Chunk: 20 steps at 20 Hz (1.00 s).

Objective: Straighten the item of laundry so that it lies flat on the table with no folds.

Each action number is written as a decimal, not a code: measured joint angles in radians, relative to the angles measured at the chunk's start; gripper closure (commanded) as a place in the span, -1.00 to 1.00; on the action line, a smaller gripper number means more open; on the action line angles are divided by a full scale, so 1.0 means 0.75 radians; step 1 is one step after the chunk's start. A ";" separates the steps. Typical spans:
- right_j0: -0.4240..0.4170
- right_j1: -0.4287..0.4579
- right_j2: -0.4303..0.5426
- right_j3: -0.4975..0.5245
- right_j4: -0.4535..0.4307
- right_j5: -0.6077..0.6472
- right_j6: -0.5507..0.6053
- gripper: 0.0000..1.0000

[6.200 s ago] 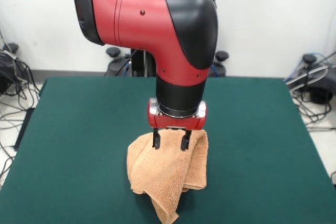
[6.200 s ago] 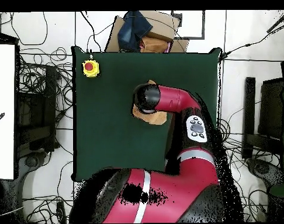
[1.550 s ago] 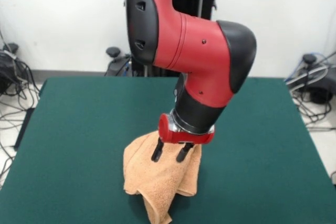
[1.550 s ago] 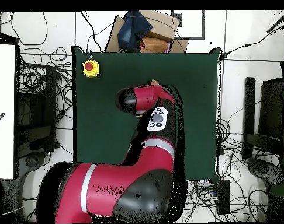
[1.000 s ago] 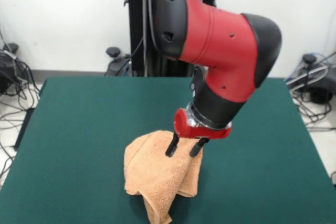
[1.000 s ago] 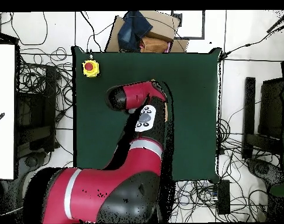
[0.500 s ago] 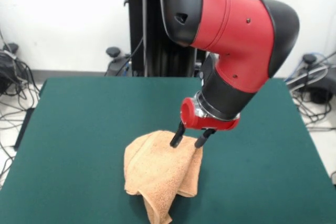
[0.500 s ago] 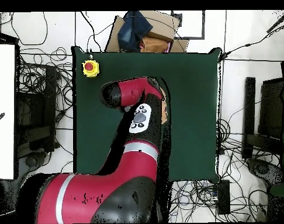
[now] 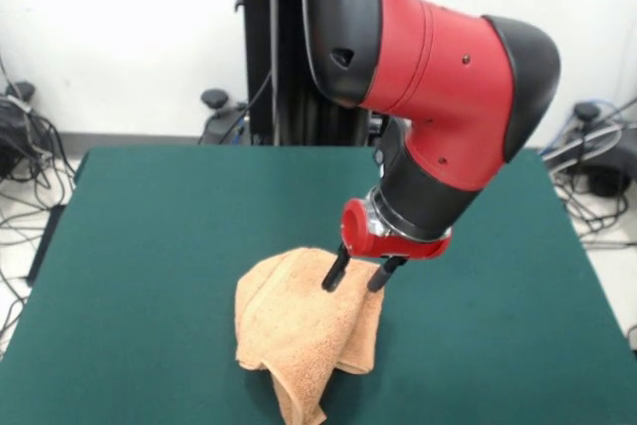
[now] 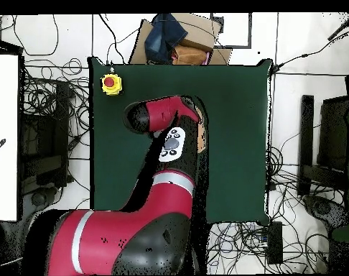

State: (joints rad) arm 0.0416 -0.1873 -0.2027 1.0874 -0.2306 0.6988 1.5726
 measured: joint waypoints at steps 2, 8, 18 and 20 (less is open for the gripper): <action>0.000 0.022 -0.002 -0.001 0.000 -0.027 0.000 -1.00; 0.003 0.068 -0.006 -0.001 0.000 -0.067 0.000 -1.00; 0.015 0.132 -0.037 -0.009 0.001 -0.077 0.000 -1.00; 0.015 0.142 -0.047 -0.016 0.001 -0.079 0.000 -1.00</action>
State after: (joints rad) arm 0.0530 -0.0809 -0.2382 1.0757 -0.2302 0.6396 1.5726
